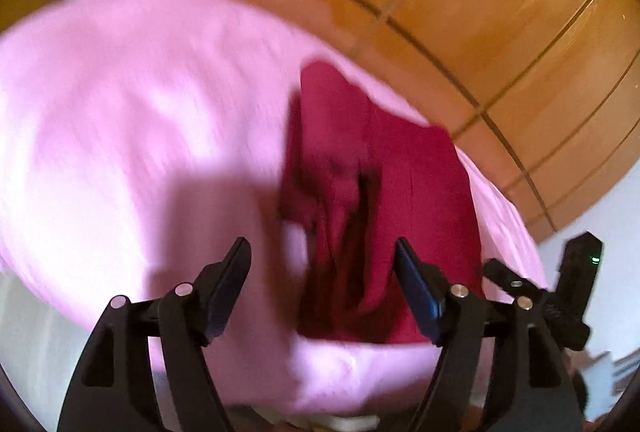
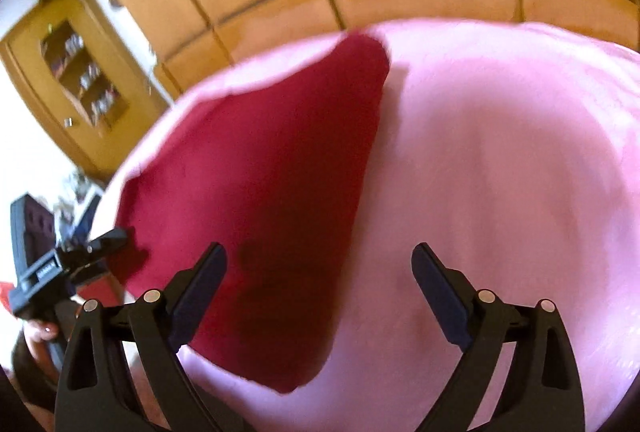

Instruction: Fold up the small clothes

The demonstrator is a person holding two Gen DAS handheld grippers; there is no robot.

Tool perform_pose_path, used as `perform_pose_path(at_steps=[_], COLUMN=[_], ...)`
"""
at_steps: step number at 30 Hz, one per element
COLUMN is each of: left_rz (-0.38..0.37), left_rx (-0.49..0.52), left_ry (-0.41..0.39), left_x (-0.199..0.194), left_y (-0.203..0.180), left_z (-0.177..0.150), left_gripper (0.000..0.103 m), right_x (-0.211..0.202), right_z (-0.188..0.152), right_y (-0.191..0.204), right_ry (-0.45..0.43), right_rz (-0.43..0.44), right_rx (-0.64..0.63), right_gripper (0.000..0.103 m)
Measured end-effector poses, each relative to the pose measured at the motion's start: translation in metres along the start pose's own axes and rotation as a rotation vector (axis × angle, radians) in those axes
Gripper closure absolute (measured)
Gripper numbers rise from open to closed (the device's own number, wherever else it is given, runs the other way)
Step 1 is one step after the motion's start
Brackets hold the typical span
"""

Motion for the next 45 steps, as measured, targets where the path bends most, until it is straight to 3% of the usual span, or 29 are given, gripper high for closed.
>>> perform_pose_path(at_steps=[5, 7, 11, 14, 16, 18, 23, 26, 32, 33, 34, 38, 42, 45], left_rz=[0.033, 0.079, 0.173, 0.219, 0.193, 0.154, 0.152, 0.129, 0.021, -0.005, -0.031, -0.114, -0.155, -0.187], left_rx=[0.111, 0.18, 0.309, 0.305, 0.226, 0.154, 0.187, 0.154, 0.038, 0.015, -0.009, -0.086, -0.055, 0.033], left_ry=[-0.057, -0.056, 0.014, 0.093, 0.126, 0.124, 0.112, 0.106, 0.087, 0.091, 0.098, 0.151, 0.194, 0.254], left_x=[0.013, 0.029, 0.072, 0.1, 0.106, 0.111, 0.116, 0.113, 0.077, 0.071, 0.066, 0.064, 0.065, 0.069], left_y=[-0.024, -0.037, -0.049, -0.042, -0.025, -0.01, -0.012, -0.01, -0.002, 0.0, 0.003, 0.009, 0.0, -0.016], left_z=[0.04, 0.054, 0.057, 0.046, 0.034, 0.03, 0.03, 0.032, 0.024, 0.02, 0.016, 0.004, -0.005, -0.016], left_gripper=[0.027, 0.025, 0.026, 0.034, 0.033, 0.03, 0.025, 0.022, 0.021, 0.021, 0.022, 0.023, 0.023, 0.034], right_x=[0.023, 0.038, 0.07, 0.092, 0.108, 0.115, 0.109, 0.102, 0.068, 0.065, 0.061, 0.055, 0.057, 0.068], right_z=[0.038, 0.054, 0.062, 0.053, 0.038, 0.027, 0.023, 0.023, 0.021, 0.02, 0.016, -0.001, -0.005, -0.009], right_y=[-0.002, 0.002, 0.012, 0.007, -0.006, -0.019, -0.022, -0.027, -0.034, -0.035, -0.037, -0.038, -0.025, -0.015], right_ry=[-0.033, -0.041, -0.01, 0.061, 0.099, 0.083, 0.052, 0.039, 0.028, 0.032, 0.043, 0.12, 0.184, 0.224], right_rz=[-0.058, -0.076, -0.122, -0.201, -0.218, -0.174, -0.153, -0.117, 0.039, 0.053, 0.081, 0.171, 0.195, 0.214], right_rx=[-0.026, -0.038, -0.097, -0.13, -0.106, -0.037, -0.011, 0.033, 0.208, 0.234, 0.277, 0.377, 0.329, 0.314], right_gripper=[0.01, 0.01, 0.01, 0.01, 0.003, 0.003, 0.003, 0.003, 0.007, 0.011, 0.016, 0.017, 0.018, 0.018])
Point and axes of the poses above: each gripper's, at about its wrist camera, not at the fingertips, and x roughly the way its jaws point, y to its left, z to its top, the point moved 2 cm from there along x, roughly the way its jaws point, and after that the axes turned 11 degrees about -y, right-handed, at the moved point
